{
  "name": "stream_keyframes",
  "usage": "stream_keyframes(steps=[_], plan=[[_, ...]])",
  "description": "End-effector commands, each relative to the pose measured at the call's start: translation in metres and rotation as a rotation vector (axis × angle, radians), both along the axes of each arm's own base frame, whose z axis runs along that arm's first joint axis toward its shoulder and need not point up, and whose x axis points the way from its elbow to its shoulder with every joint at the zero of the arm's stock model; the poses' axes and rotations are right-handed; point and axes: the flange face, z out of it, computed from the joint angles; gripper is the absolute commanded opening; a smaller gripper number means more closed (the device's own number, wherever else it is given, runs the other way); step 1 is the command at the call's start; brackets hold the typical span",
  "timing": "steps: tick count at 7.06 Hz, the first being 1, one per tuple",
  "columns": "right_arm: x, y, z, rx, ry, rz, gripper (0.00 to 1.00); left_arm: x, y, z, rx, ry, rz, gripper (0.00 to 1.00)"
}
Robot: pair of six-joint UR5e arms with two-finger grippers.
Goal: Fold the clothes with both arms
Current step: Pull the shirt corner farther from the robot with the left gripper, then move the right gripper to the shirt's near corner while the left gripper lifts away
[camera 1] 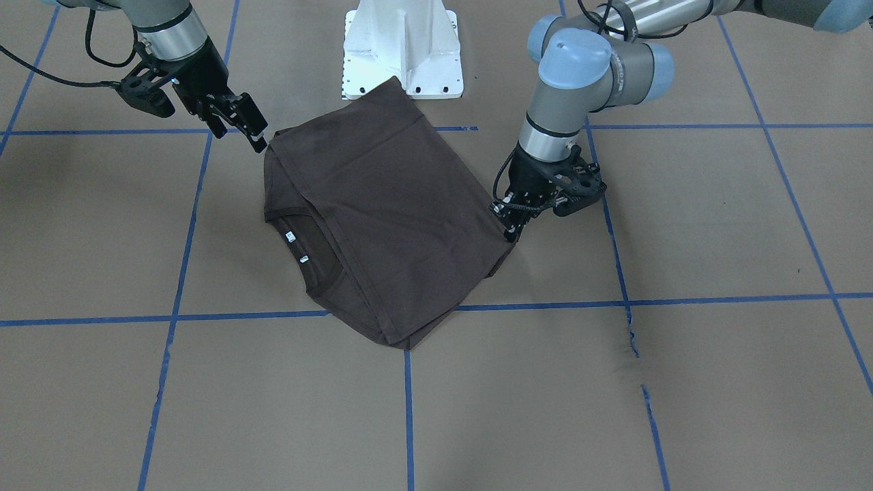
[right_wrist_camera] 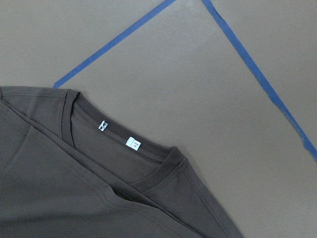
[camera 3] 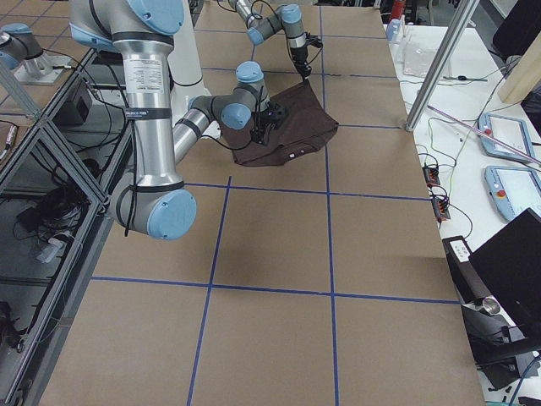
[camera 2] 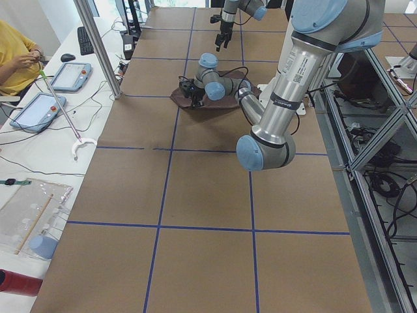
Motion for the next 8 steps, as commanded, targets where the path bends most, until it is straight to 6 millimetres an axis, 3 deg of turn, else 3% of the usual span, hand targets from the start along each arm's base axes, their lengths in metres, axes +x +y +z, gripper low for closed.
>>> stream_keyframes(steps=[1, 2, 3, 4, 5, 6, 7, 8], plan=[[-0.001, -0.001, -0.011, 0.015, -0.025, 0.001, 1.00, 0.030, -0.127, 0.020, 0.057, 0.035, -0.113, 0.00], [-0.007, -0.004, -0.028, 0.032, -0.056, 0.000, 1.00, 0.041, -0.166, 0.007, 0.106, 0.037, -0.160, 0.00], [-0.015, -0.003, -0.033, 0.037, -0.064, -0.007, 1.00, 0.034, -0.172, 0.006, 0.131, 0.034, -0.156, 0.41], [-0.040, -0.007, -0.048, 0.054, -0.076, -0.002, 1.00, 0.032, -0.168, -0.005, 0.136, 0.053, -0.151, 0.50], [-0.071, -0.003, -0.048, 0.087, -0.043, 0.025, 1.00, 0.018, -0.156, -0.023, 0.159, 0.087, -0.148, 0.50], [-0.100, -0.002, -0.052, 0.095, -0.033, 0.019, 1.00, -0.013, -0.129, -0.020, 0.157, 0.140, -0.095, 0.50], [-0.123, 0.002, -0.049, 0.084, -0.020, 0.001, 1.00, -0.053, -0.115, -0.019, 0.165, 0.183, -0.080, 0.49], [-0.145, 0.012, -0.038, 0.012, -0.010, 0.039, 1.00, -0.072, -0.103, -0.013, 0.172, 0.196, -0.079, 0.49]])
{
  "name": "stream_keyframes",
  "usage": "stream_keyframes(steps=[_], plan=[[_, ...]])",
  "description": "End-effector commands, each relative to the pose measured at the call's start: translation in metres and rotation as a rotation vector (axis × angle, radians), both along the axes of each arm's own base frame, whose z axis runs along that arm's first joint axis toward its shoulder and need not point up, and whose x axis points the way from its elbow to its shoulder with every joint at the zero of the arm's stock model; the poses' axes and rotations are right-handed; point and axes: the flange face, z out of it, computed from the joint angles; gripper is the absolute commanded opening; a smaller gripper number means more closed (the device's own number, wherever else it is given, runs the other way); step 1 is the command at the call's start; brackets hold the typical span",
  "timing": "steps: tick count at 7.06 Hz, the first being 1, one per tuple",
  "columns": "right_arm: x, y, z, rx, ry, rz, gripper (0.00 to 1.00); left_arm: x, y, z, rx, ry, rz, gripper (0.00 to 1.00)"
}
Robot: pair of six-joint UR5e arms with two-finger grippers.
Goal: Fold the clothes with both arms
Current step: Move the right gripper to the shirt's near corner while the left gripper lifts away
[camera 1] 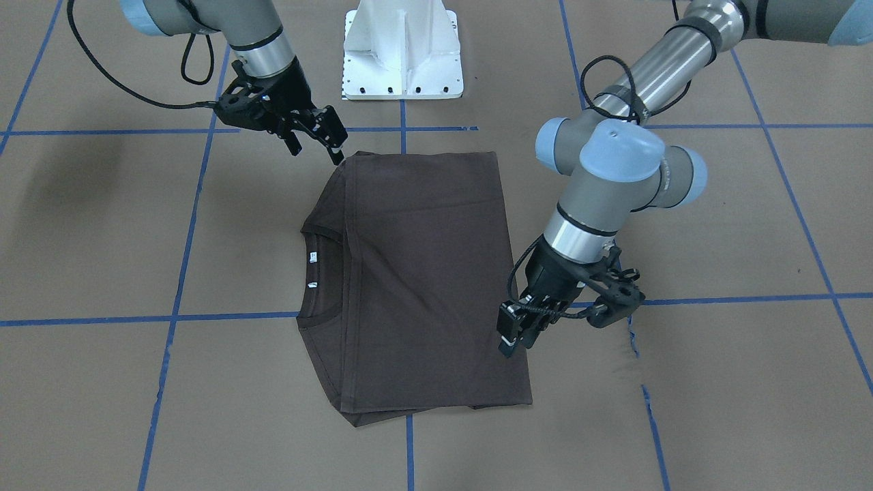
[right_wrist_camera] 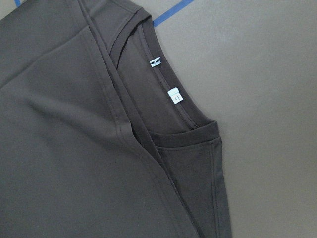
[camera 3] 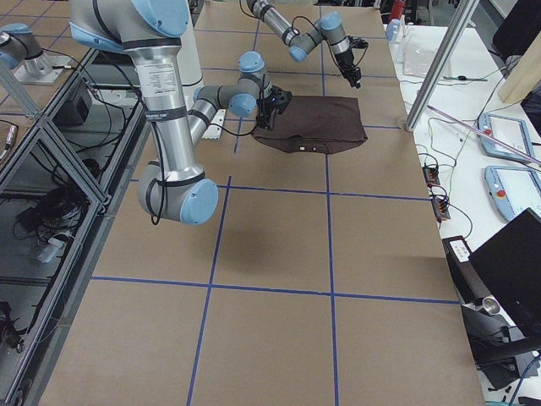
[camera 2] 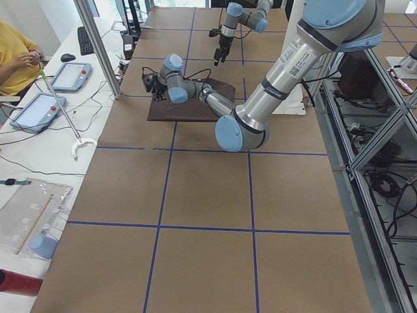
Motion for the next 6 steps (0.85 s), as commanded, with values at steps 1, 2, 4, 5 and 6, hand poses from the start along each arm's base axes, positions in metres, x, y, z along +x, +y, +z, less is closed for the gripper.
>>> stream_keyframes(steps=[1, 2, 4, 5, 6], plan=[[-0.058, 0.013, 0.004, -0.097, 0.012, 0.067, 0.99, -0.031, 0.019, 0.007, 0.010, 0.025, 0.012, 0.49], [-0.082, 0.029, 0.021, -0.120, 0.047, 0.064, 0.94, -0.031, 0.020, 0.007, 0.011, 0.026, 0.012, 0.49], [-0.095, 0.050, 0.032, -0.120, 0.071, 0.043, 0.77, -0.031, 0.019, 0.008, 0.007, 0.025, 0.012, 0.49], [-0.098, 0.049, 0.037, -0.121, 0.082, 0.045, 0.76, -0.031, 0.019, 0.008, 0.006, 0.026, 0.011, 0.50], [-0.100, 0.052, 0.038, -0.124, 0.085, 0.038, 0.74, -0.031, 0.019, 0.008, 0.006, 0.026, 0.011, 0.50]])
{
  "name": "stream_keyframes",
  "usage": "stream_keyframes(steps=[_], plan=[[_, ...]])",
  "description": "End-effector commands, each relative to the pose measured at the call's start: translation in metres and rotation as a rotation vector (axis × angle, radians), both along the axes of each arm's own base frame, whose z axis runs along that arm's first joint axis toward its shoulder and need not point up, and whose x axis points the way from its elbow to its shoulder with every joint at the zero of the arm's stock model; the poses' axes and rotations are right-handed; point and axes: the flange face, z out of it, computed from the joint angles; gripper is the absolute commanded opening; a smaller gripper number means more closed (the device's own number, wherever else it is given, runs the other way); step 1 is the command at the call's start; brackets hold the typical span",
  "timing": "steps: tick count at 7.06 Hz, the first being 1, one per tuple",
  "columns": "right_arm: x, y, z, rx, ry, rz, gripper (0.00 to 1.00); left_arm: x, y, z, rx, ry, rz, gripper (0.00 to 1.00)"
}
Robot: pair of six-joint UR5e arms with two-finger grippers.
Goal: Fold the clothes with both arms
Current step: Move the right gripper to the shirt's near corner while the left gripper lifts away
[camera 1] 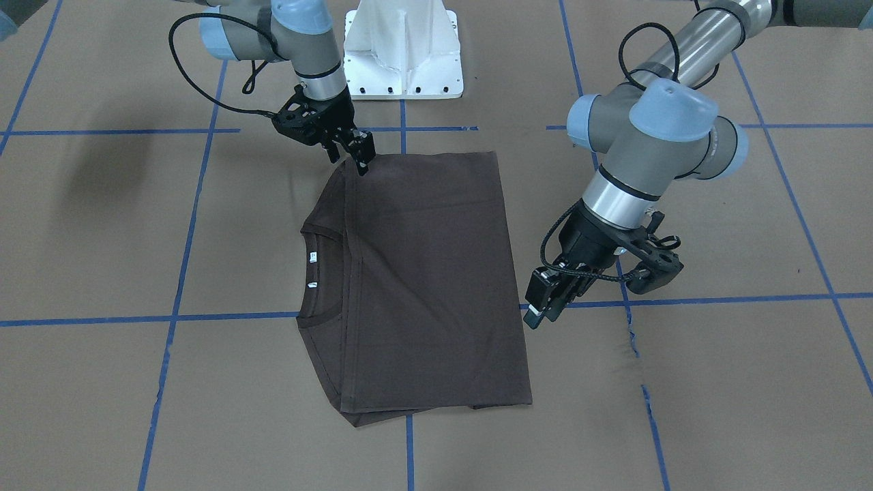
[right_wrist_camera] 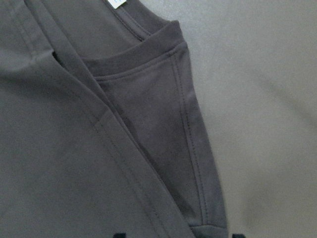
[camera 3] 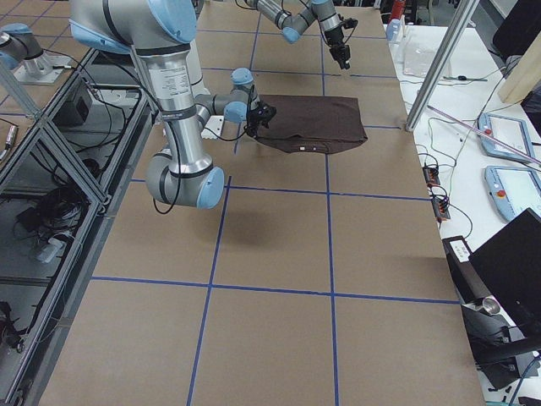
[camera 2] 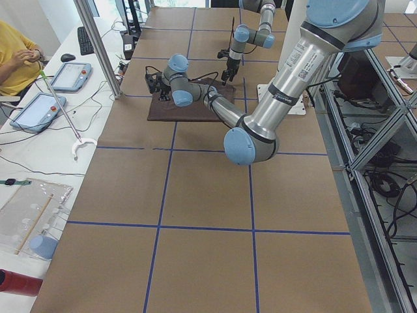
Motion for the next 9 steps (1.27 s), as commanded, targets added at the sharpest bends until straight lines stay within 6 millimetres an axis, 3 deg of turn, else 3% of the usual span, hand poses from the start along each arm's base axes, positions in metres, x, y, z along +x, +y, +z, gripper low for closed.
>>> stream_keyframes(steps=[1, 2, 8, 9], plan=[[-0.0043, 0.0051, 0.0035, -0.003, 0.008, -0.010, 0.67, -0.0003, 0.0003, -0.0006, 0.001, 0.001, 0.000, 0.50], [-0.0041, 0.0052, 0.0045, -0.003, 0.009, -0.010, 0.59, -0.0003, 0.0003, -0.0006, 0.001, 0.001, 0.000, 0.50], [-0.0034, 0.0082, 0.0113, -0.006, 0.020, -0.014, 0.59, -0.0002, 0.0002, -0.0004, -0.018, 0.010, -0.007, 0.50], [-0.0049, 0.0088, 0.0092, -0.012, 0.046, -0.016, 0.28, -0.0002, 0.0002, -0.0004, -0.019, 0.011, -0.008, 0.50]])
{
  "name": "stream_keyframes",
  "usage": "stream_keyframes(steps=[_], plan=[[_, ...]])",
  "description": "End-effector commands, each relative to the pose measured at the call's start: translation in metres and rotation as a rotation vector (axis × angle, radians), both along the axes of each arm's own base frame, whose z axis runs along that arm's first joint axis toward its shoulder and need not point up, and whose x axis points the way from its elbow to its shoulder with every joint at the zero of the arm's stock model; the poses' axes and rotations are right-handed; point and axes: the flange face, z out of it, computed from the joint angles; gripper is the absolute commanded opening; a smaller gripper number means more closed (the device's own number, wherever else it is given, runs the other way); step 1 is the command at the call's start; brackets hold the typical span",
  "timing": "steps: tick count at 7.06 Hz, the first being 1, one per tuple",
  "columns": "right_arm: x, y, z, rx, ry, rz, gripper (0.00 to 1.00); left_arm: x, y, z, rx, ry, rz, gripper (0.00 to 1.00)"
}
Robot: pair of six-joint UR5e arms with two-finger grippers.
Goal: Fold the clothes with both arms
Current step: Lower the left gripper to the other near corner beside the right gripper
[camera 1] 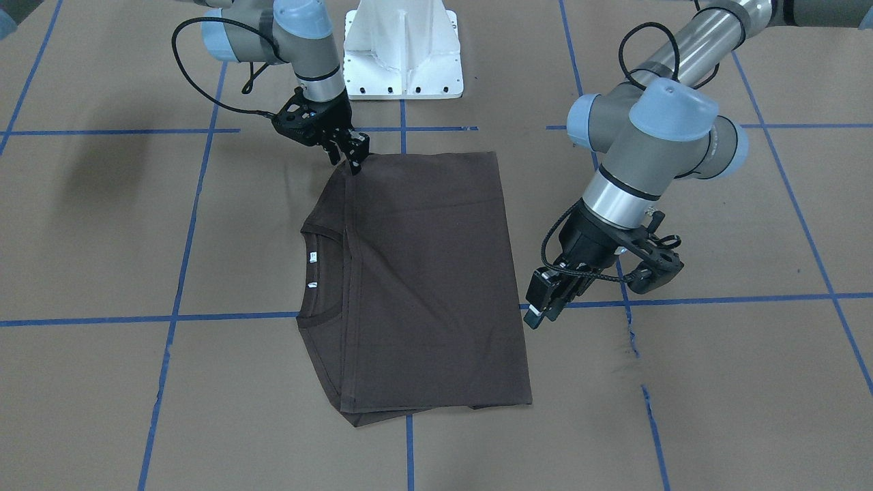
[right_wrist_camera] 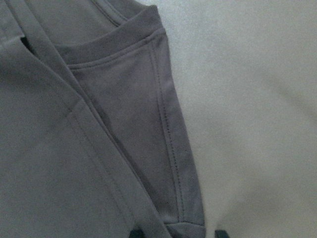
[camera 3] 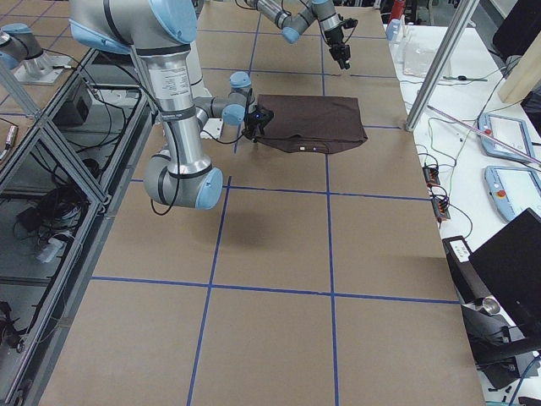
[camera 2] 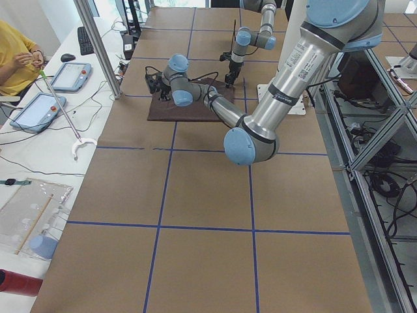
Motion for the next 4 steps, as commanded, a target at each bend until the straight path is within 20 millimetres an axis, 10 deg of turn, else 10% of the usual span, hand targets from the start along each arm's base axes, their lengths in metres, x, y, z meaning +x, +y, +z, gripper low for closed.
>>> stream_keyframes(steps=[1, 4], plan=[[-0.0012, 0.0022, -0.0002, -0.007, 0.034, -0.005, 0.00, 0.0000, 0.0000, 0.0000, -0.001, 0.001, 0.000, 0.50], [0.0004, 0.0054, -0.0090, -0.002, 0.017, -0.009, 0.00, 0.0000, 0.0000, 0.0000, -0.005, 0.003, -0.002, 0.50]])
